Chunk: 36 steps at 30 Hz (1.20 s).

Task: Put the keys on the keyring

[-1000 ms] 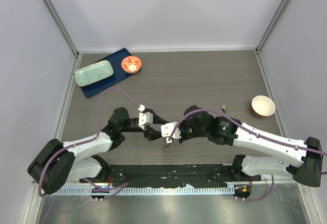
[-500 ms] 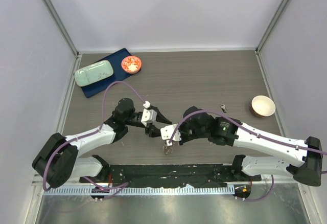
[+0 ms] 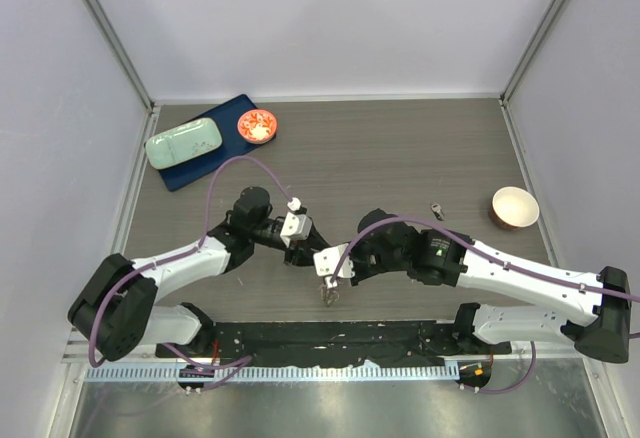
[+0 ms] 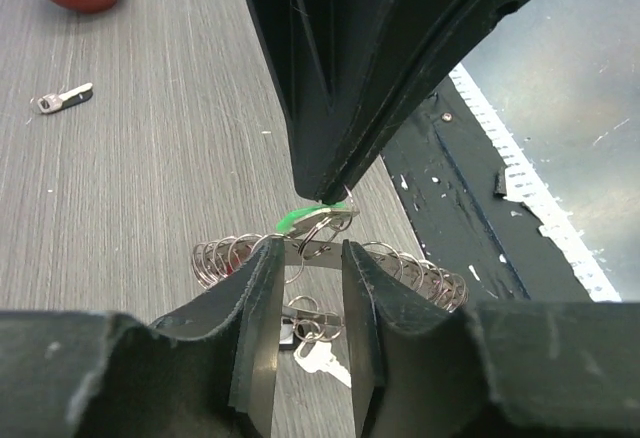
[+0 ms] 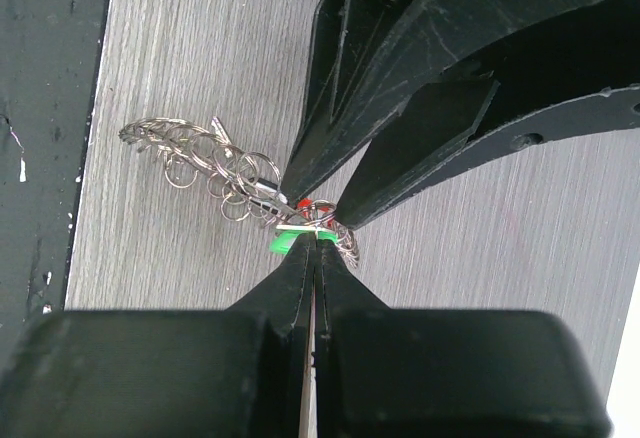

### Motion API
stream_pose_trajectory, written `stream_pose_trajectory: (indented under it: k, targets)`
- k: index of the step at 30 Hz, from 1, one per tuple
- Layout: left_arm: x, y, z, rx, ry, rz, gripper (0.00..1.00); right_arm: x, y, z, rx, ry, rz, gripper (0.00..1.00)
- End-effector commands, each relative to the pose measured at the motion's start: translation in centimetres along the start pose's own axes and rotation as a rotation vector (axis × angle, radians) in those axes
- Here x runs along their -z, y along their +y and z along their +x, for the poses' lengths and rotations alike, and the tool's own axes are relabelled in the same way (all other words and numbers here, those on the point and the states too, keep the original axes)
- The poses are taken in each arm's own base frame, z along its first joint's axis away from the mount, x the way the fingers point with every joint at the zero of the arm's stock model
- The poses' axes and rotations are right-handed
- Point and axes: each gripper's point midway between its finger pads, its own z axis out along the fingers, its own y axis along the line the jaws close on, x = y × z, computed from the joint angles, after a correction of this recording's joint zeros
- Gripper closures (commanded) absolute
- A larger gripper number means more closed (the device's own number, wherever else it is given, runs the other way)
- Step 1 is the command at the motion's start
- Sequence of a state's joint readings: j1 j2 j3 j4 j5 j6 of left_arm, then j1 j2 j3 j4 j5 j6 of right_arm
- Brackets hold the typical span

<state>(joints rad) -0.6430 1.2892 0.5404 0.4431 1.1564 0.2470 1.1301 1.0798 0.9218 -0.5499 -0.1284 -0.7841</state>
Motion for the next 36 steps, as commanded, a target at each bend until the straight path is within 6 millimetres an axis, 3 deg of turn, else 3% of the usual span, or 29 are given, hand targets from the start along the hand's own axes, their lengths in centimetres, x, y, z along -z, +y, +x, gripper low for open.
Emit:
stream_pose_trajectory:
  k: [1, 5, 7, 8, 17, 36]
  targets:
    - [-0.1, 0.4, -1.2, -0.046, -0.017, 0.025, 0.7, 1.2, -2.2, -2.7, 0.027, -0.077, 0.073, 0.99]
    - [-0.1, 0.5, -1.2, -0.043, -0.016, 0.021, 0.83, 1.2, -2.1, -2.7, 0.028, -0.075, 0.071, 0.99]
    - [-0.1, 0.4, -1.2, -0.039, -0.017, 0.02, 0.99, 1.2, -2.2, -2.6, 0.025, -0.07, 0.077, 0.99]
    - [-0.1, 0.3, -1.3, -0.039, -0.018, 0.022, 1.0, 1.1, -2.2, -2.5, 0.025, -0.066, 0.077, 0.99]
    - [0.5, 0.0, -1.1, -0.038, -0.036, -0.033, 1.0, 2.0, -2.4, -1.3, 0.008, -0.012, 0.112, 0.99]
    - [2.7, 2.0, -5.9, -0.061, -0.265, -0.29, 1.0, 2.0, -1.4, -0.6, -0.041, -0.028, 0.111, 0.99]
